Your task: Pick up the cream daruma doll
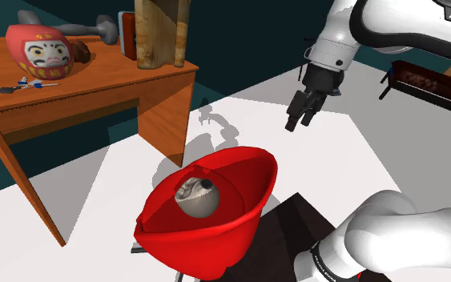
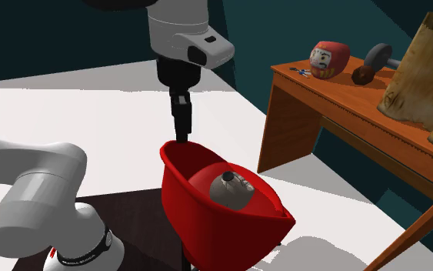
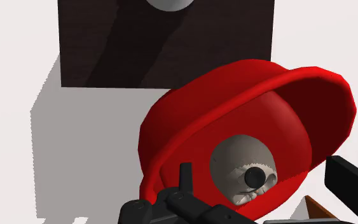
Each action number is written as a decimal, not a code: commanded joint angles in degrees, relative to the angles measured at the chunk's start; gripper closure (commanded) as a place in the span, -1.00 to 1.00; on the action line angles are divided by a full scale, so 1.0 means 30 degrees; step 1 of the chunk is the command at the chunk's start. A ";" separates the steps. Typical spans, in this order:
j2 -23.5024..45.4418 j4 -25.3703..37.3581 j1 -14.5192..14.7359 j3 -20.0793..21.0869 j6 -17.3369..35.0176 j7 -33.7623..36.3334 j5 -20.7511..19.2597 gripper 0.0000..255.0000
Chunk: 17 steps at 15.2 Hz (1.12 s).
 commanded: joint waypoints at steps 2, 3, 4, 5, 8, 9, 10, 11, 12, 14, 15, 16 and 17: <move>0.0112 -0.0479 0.0057 0.0249 0.0673 0.0156 0.0092 -1.00; 0.0255 -0.0933 0.0114 0.0501 0.1353 0.0312 0.0184 -1.00; 0.0429 -0.1362 0.0175 0.0753 0.2038 0.0469 0.0273 -1.00; 0.0636 -0.1766 0.0236 0.1007 0.2730 0.0627 0.0360 -1.00; 0.1455 -0.2822 0.0417 0.1777 0.4844 0.1110 0.0596 -1.00; 0.1794 -0.3120 0.0472 0.2038 0.5560 0.1275 0.0665 -1.00; 0.2168 -0.3391 0.0524 0.2299 0.6281 0.1444 0.0726 -1.00; 0.2576 -0.3634 0.0575 0.2559 0.7007 0.1619 0.0775 -1.00; 0.3017 -0.3849 0.0621 0.2820 0.7737 0.1798 0.0813 -1.00; 0.3998 -0.4191 0.0684 0.3352 0.9203 0.2175 0.0852 -1.00; 0.4537 -0.4318 0.0706 0.3616 0.9938 0.2377 0.0844 -1.00; 0.5107 -0.4415 0.0723 0.3877 1.0672 0.2592 0.0814 -1.00; 0.5707 -0.4482 0.0727 0.4140 1.1402 0.2818 0.0761 -1.00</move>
